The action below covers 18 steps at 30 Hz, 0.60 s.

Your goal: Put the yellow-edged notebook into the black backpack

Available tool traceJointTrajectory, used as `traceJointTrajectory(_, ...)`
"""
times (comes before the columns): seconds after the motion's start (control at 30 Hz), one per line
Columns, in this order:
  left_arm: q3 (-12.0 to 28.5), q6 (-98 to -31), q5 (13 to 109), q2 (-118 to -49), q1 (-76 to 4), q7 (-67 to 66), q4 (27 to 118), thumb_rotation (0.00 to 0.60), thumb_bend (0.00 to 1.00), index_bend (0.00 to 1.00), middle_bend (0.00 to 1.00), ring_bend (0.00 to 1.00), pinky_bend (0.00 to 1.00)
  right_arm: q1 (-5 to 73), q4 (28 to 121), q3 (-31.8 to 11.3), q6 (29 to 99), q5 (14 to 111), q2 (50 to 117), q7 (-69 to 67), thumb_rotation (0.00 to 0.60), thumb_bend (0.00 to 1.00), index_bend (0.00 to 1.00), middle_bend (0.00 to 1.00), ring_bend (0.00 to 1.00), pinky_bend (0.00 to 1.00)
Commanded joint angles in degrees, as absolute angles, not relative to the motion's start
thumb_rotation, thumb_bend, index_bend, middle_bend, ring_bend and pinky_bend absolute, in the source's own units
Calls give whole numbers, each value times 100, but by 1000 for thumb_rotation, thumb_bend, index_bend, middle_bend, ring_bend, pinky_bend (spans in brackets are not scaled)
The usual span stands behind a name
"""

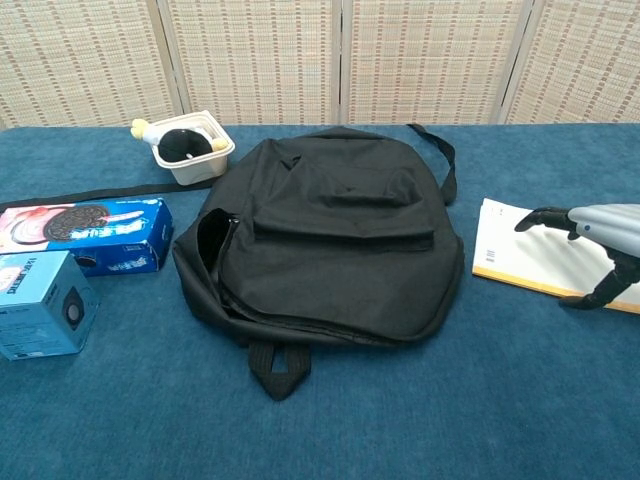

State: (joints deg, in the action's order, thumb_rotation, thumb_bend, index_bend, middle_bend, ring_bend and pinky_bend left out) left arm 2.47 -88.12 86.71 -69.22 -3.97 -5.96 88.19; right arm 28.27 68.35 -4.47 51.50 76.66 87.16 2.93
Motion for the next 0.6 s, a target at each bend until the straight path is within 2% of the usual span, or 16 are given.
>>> traceJointTrajectory(0.03, 248, -8807, 8667, -6923, -397, -590, 8811, 600, 269, 123, 86, 86, 76, 2842, 6776, -434, 5125, 7641, 8746, 328, 600, 190, 123, 73, 84, 171)
traceJointTrajectory(0.2, 252, -8815, 8682, -6932, -401, -570, 8802, 600, 269, 122, 86, 86, 76, 2861, 6657, -467, 5143, 7572, 8807, 364, 600, 209, 123, 73, 84, 171)
traceJointTrajectory(0.6, 258, -8772, 8657, -6996, -416, -479, 8698, 600, 268, 123, 86, 86, 76, 2925, 6248, -539, 5247, 7515, 8985, 504, 600, 420, 123, 96, 83, 171)
